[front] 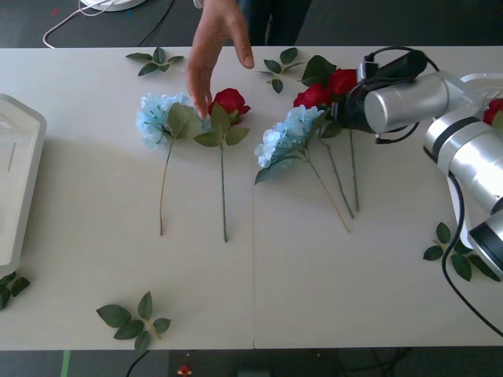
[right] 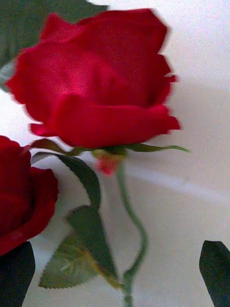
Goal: Place the red flowers into the right box and the blue flowers into the left box. If a person shows an open palm, hand one flower to the person first, then continue sorting.
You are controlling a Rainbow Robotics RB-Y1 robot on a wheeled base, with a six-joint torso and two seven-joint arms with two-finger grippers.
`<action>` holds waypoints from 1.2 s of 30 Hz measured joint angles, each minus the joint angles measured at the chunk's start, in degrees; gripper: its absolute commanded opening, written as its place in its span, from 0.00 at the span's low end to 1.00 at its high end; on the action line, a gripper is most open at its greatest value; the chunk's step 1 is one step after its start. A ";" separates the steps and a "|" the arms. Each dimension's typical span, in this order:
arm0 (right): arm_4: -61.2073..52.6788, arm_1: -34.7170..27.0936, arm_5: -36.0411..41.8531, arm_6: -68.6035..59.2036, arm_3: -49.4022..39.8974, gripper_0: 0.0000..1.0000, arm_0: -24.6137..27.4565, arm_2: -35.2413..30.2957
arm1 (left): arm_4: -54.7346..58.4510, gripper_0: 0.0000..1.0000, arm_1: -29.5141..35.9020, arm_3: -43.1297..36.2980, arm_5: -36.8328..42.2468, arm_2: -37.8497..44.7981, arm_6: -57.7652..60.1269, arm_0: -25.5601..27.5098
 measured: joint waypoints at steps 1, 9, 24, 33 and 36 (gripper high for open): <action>0.21 0.23 -0.56 -0.10 0.26 1.00 -0.02 0.51 | 1.50 0.00 0.96 0.00 -1.56 0.22 -2.21 1.91; 0.69 1.45 -5.42 -1.36 4.28 1.00 -0.09 5.85 | 9.17 0.00 2.68 5.51 -19.85 0.63 -3.57 11.68; 1.46 2.08 -6.60 -4.62 5.57 0.00 -0.40 7.38 | 12.05 0.00 2.68 10.53 -28.96 -1.09 -19.67 15.63; 1.46 2.15 -6.70 -4.62 5.58 0.00 -0.48 7.71 | 12.05 0.00 2.68 10.57 -28.99 -1.09 -19.67 15.63; 1.46 2.16 -6.70 -4.62 5.58 0.00 -0.49 7.73 | 12.05 0.00 2.68 10.58 -29.00 -1.09 -19.67 15.63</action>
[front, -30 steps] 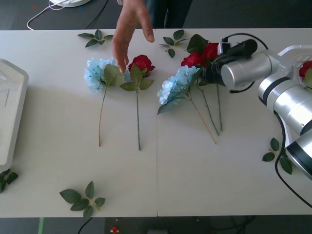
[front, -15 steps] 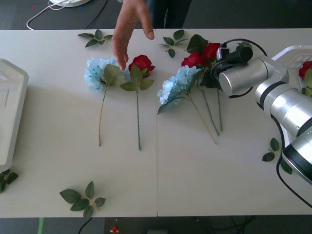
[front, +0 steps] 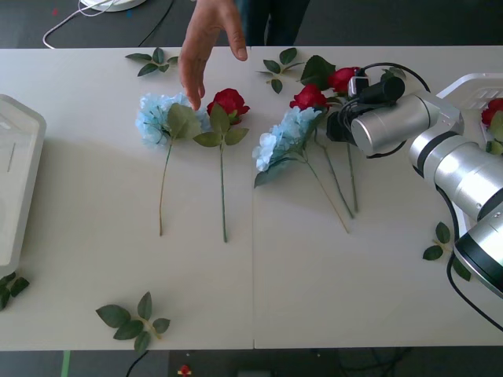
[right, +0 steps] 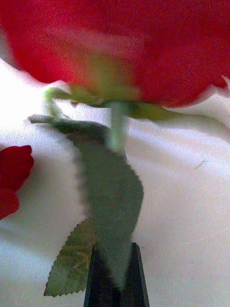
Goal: Place the red flowers into the right box and the blue flowers into the left box. If a person shows an open palm, hand one flower to the person first, then continue sorting.
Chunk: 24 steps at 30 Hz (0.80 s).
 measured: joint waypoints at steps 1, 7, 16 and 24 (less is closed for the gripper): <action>0.00 0.00 0.00 0.00 0.00 0.00 0.00 0.00 | 0.00 0.00 0.00 0.00 0.00 0.00 0.00 0.00; -0.02 -0.01 -0.04 0.00 -0.01 0.00 -0.01 0.00 | 0.00 0.00 0.00 0.01 -0.01 0.00 0.00 0.00; -7.65 -7.36 -0.04 0.00 -14.25 0.00 3.11 -0.09 | 0.00 0.00 0.00 0.06 -0.01 0.00 0.00 0.00; -10.94 -20.29 -0.10 0.00 -41.47 0.00 18.60 -12.23 | 0.01 0.00 0.00 0.14 -0.03 -0.01 0.00 0.00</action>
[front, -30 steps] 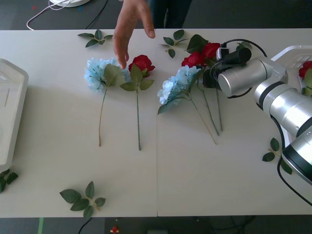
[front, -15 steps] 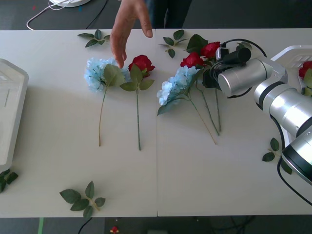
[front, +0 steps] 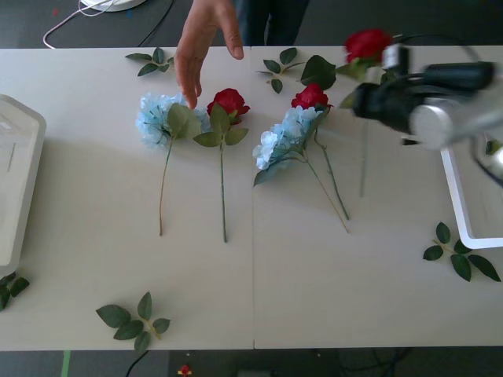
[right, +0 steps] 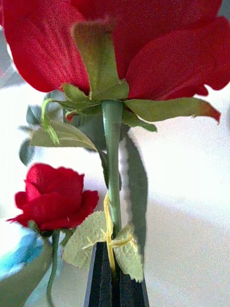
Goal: Place the red flowers into the right box and the blue flowers into the left box. If a person shows an open palm, hand one flower to the person first, then continue sorting.
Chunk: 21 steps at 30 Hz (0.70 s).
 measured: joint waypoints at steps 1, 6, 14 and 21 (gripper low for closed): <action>-0.02 -1.20 -0.08 0.00 -3.31 0.00 2.77 -2.64 | 0.00 0.00 0.00 0.04 0.00 0.00 0.00 0.00; -0.08 -5.32 -3.97 0.00 -18.98 0.00 16.84 -14.13 | 0.00 0.00 0.00 0.06 -0.02 0.00 0.00 0.00; -0.35 -5.86 -13.81 0.01 -35.98 0.00 29.01 -20.25 | 0.00 0.00 0.00 0.07 -0.03 -0.01 0.00 0.00; -2.10 -4.11 -8.79 0.03 -43.34 0.00 29.05 -21.92 | 0.00 0.00 0.00 0.08 -0.03 -0.01 0.00 0.00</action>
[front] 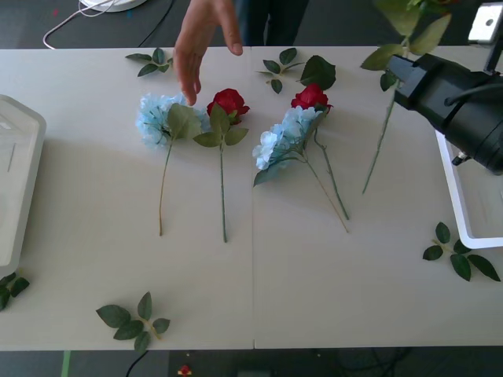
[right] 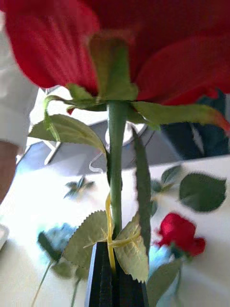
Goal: Place the red flowers into the right box and the blue flowers into the left box. If a person shows an open palm, hand one flower to the person first, then continue sorting.
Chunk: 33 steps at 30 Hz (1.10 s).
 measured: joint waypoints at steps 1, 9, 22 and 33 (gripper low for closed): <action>-0.19 0.73 3.09 0.00 -1.20 0.00 -0.03 -1.02 | 0.00 0.00 0.00 0.00 0.00 0.00 0.00 0.00; -5.72 4.78 12.78 3.16 -6.62 0.00 -2.72 -5.67 | 0.00 0.00 0.00 0.00 0.00 0.00 0.00 0.00; -15.08 11.30 12.98 34.03 -2.78 0.00 -14.50 -2.36 | 0.00 0.00 0.00 0.00 0.00 0.00 0.00 0.00; -15.64 16.37 12.65 53.89 7.00 0.00 -20.02 1.02 | 0.00 0.00 0.00 0.00 0.00 0.00 0.00 0.00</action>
